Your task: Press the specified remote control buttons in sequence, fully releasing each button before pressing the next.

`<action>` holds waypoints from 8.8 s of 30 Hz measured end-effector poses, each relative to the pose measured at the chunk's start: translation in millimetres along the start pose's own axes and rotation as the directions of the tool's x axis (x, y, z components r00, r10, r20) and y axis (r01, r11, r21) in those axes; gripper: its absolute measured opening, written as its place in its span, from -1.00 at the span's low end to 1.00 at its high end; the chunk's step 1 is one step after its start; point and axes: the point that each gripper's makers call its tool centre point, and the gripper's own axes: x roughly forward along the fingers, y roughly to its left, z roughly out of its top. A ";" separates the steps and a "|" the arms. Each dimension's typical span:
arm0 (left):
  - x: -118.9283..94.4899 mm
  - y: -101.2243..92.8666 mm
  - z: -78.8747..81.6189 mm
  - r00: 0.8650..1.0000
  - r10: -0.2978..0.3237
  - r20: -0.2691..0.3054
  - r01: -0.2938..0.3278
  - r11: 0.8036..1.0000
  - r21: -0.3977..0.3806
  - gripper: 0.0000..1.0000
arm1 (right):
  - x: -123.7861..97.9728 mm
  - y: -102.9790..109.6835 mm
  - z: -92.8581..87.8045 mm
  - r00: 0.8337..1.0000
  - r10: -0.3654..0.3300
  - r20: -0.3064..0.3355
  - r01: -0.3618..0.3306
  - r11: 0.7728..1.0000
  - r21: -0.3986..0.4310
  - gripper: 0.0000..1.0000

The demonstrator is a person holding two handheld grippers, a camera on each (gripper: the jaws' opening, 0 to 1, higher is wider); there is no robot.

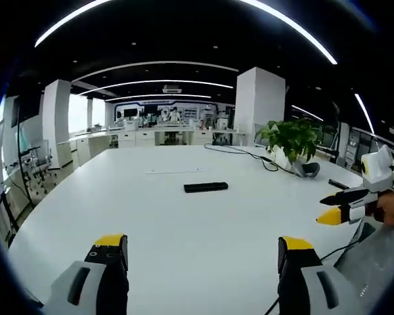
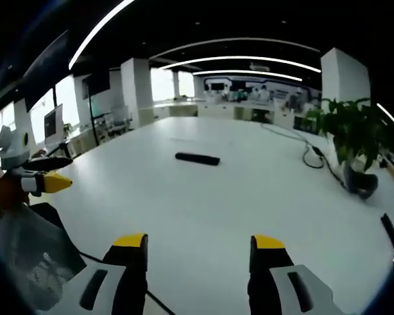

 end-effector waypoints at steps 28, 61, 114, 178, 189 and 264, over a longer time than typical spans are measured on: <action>2.4 -3.0 -3.2 1.000 -0.010 -0.020 0.010 1.000 0.011 0.97 | 1.0 -3.1 -1.3 1.000 0.000 -0.009 0.000 1.000 0.005 0.18; 1.2 -2.0 -0.8 1.000 -0.004 -0.011 0.004 1.000 0.008 0.99 | -4.7 -4.6 11.9 0.998 -0.010 0.059 0.008 0.999 0.037 0.23; 28.6 15.7 38.8 1.000 -0.020 0.005 0.019 0.995 0.095 1.00 | 7.3 -13.7 74.5 0.979 -0.015 0.204 0.015 1.000 0.000 0.94; 170.6 52.6 28.8 0.955 -0.254 -0.151 0.277 0.946 0.166 1.00 | 131.8 -62.4 86.1 0.996 0.080 0.034 -0.070 0.973 -0.219 0.77; 191.1 56.5 26.4 0.943 -0.290 -0.164 0.317 0.933 0.172 1.00 | 161.2 -67.2 86.9 0.992 0.123 0.023 -0.114 0.964 -0.242 0.75; 320.0 30.5 17.3 0.685 -0.657 -0.313 0.728 0.626 0.279 0.44 | 287.8 -47.7 96.2 0.838 0.510 -0.196 -0.532 0.682 -0.501 0.32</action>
